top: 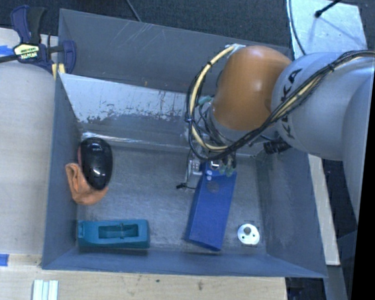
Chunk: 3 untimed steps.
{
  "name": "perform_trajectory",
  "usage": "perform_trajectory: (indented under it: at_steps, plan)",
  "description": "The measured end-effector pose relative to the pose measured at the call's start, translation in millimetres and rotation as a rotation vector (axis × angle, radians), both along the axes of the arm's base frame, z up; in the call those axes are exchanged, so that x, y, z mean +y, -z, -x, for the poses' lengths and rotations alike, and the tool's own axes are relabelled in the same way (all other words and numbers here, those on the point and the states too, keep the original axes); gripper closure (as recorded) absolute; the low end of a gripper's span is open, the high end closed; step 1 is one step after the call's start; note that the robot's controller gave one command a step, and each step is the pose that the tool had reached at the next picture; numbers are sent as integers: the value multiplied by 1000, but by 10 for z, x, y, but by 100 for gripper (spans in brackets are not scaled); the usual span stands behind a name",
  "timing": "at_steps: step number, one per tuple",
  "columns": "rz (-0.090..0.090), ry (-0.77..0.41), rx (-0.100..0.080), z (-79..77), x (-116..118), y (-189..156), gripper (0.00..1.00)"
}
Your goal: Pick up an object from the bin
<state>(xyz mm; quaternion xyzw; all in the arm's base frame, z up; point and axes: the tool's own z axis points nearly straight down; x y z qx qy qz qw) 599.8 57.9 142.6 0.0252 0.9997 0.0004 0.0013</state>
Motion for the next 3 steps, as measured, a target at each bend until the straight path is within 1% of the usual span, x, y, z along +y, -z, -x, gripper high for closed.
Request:
perform_trajectory:
  at_steps: [1, 2, 3]
  plan:
    - [3, -5, -2, -103, -99, 82, 0]
    - [0, 138, 7, 453, -459, -279, 0]
    - [2, 173, 1, 563, -754, -296, 0]
